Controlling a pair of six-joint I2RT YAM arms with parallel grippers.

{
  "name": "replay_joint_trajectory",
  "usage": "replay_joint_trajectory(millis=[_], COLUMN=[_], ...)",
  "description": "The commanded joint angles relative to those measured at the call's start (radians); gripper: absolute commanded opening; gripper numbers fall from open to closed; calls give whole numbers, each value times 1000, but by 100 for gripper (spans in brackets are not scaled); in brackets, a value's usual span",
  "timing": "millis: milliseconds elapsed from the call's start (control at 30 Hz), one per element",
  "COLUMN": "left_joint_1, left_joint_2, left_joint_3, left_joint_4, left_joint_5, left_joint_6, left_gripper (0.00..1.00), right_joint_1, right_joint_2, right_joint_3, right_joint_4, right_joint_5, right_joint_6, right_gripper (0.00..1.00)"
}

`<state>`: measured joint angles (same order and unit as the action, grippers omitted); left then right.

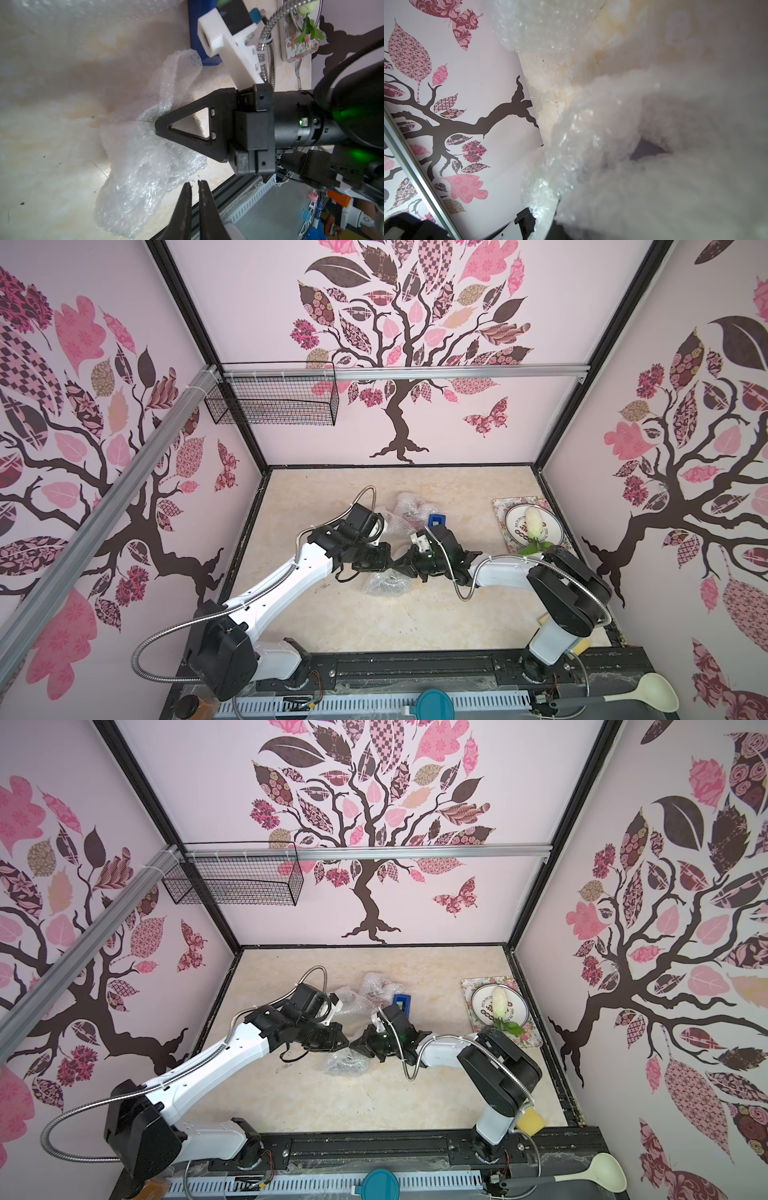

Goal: Wrap mugs in bubble wrap
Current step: Stick the tape on the bubble wrap.

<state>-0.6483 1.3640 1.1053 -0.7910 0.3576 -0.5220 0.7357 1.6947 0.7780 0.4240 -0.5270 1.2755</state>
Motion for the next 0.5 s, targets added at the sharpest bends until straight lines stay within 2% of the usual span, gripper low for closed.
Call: replay_joint_trajectory(millis=[0,133,267,467], left_joint_1=[-28,-37,-46,-79], left_joint_2=[49,86,116,164], left_joint_3=[5,-25,-47,-100], left_joint_4=[18,-3,-12,11], left_joint_5=[13,-28,-84,-41], left_joint_6=[21,23,32,34], left_gripper=[6,1,0,0], right_joint_1=[3,6,10,11], right_joint_2=[-22,-25,-26,-11], right_joint_3=[-2,2,-3,5], right_joint_4=[-94,-99,-97,-90], right_joint_5=[31,30,32,24], right_joint_6=[-3,-4,-4,1], right_gripper=[0,0,0,0])
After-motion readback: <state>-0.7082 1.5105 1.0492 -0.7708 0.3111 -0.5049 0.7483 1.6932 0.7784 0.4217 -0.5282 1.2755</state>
